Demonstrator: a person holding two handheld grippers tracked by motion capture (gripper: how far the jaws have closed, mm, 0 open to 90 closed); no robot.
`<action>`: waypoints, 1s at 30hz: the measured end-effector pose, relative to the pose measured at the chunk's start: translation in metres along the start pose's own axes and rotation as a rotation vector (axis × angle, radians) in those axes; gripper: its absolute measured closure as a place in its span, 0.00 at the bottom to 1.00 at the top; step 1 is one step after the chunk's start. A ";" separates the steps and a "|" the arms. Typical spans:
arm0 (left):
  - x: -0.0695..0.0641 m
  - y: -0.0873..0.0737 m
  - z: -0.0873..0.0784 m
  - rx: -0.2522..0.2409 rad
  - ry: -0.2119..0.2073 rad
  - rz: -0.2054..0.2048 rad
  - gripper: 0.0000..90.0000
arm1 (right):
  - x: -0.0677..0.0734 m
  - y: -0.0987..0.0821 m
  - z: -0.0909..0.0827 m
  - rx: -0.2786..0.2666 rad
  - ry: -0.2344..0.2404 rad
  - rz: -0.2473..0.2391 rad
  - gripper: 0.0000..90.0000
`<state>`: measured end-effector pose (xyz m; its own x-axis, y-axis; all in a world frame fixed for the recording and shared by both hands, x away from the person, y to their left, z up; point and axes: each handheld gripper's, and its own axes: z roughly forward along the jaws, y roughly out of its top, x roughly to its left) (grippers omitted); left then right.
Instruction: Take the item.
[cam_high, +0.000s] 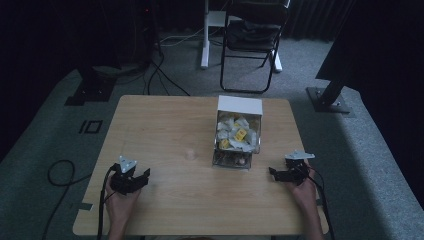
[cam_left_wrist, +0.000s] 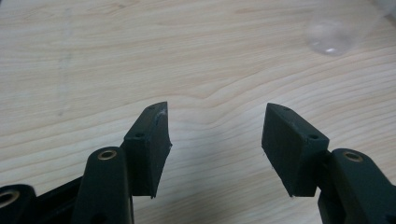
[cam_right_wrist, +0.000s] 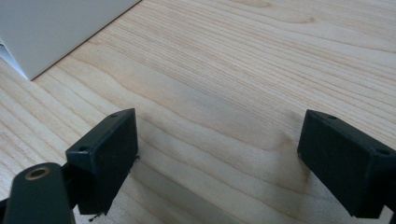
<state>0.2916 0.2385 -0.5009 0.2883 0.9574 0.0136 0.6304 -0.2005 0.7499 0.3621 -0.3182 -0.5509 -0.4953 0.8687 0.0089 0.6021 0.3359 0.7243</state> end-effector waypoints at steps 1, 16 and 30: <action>0.000 0.000 0.000 0.000 0.000 0.000 0.47 | 0.000 0.000 0.000 0.000 0.000 0.000 0.13; -0.039 0.022 -0.005 -0.048 -0.087 0.063 0.48 | 0.000 0.000 0.000 -0.001 0.001 -0.003 0.14; -0.067 0.038 0.003 -0.071 -0.153 0.109 0.49 | 0.000 0.000 0.000 -0.001 0.000 -0.003 0.14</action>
<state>0.2985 0.1658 -0.4752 0.4614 0.8872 0.0003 0.5388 -0.2805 0.7944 0.3624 -0.3186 -0.5509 -0.4973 0.8676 0.0070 0.6000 0.3381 0.7251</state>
